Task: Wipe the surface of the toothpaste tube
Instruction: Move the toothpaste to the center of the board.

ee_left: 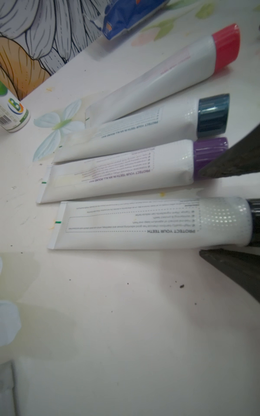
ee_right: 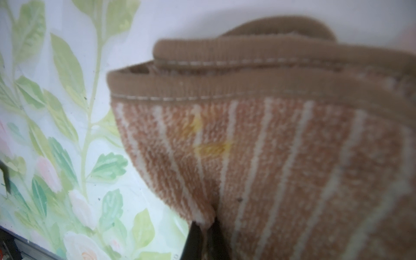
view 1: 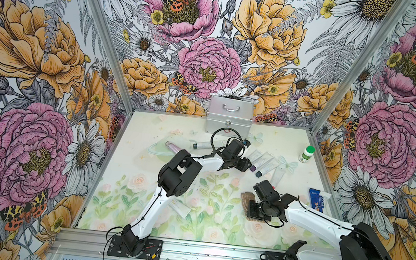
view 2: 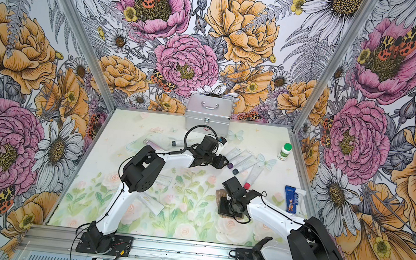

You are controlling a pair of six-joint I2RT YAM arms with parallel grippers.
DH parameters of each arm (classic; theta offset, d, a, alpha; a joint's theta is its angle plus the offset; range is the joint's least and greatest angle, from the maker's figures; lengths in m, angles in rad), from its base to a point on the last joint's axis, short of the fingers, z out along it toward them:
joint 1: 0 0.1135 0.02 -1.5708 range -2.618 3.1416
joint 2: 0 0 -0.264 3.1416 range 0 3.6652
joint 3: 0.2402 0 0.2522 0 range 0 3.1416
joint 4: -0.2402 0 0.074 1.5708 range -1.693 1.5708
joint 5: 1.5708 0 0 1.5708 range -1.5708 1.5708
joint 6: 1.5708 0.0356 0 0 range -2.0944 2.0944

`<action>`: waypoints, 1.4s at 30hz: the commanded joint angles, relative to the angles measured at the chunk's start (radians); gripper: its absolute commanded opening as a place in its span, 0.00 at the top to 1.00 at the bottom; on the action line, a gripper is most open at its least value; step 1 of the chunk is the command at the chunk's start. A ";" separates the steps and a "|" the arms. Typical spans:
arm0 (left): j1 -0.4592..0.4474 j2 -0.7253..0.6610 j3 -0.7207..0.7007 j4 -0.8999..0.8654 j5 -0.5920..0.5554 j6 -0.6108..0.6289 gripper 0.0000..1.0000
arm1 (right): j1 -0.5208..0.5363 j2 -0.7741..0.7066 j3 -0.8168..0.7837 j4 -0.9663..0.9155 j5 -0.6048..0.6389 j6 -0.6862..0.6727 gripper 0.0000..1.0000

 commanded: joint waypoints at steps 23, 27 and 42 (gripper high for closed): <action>-0.049 -1.209 -0.907 -0.521 -0.600 -0.429 0.22 | 0.001 0.073 0.069 -0.020 0.069 -0.071 1.00; -0.161 -1.272 -0.970 -0.614 -0.671 -0.625 0.21 | 0.003 0.074 0.076 -0.013 0.066 -0.074 1.00; -0.140 -1.499 -1.211 -0.690 -0.726 -0.940 0.12 | 0.002 0.040 0.052 -0.015 0.052 -0.081 1.00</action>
